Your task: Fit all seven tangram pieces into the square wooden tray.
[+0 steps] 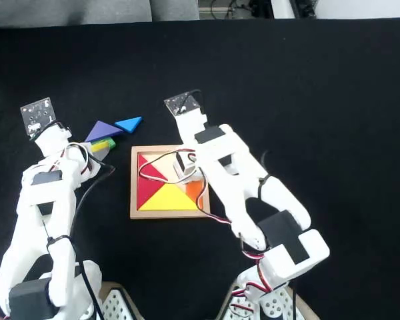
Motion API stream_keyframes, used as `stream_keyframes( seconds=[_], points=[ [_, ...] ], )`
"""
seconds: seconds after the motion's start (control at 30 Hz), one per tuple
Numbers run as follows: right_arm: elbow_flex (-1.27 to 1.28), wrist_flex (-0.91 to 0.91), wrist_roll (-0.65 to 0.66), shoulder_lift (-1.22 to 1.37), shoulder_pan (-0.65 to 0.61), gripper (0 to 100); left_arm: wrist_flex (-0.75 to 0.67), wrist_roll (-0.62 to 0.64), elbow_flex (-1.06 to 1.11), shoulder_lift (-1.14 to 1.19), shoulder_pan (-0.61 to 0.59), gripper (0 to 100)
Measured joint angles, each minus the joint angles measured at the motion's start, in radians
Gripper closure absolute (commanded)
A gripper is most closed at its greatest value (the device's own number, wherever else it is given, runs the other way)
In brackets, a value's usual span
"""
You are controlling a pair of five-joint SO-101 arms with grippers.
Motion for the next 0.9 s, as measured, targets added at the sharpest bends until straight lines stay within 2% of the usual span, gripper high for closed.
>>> stream_keyframes(
  seconds=[0.23,0.9],
  points=[
    [0.020,-0.147,0.000,0.000,0.000,98.4,0.000,0.000,0.000,0.000,0.000,66],
    [0.021,-0.187,0.000,0.043,0.000,98.4,0.000,0.000,0.000,0.000,0.000,66]
  ],
)
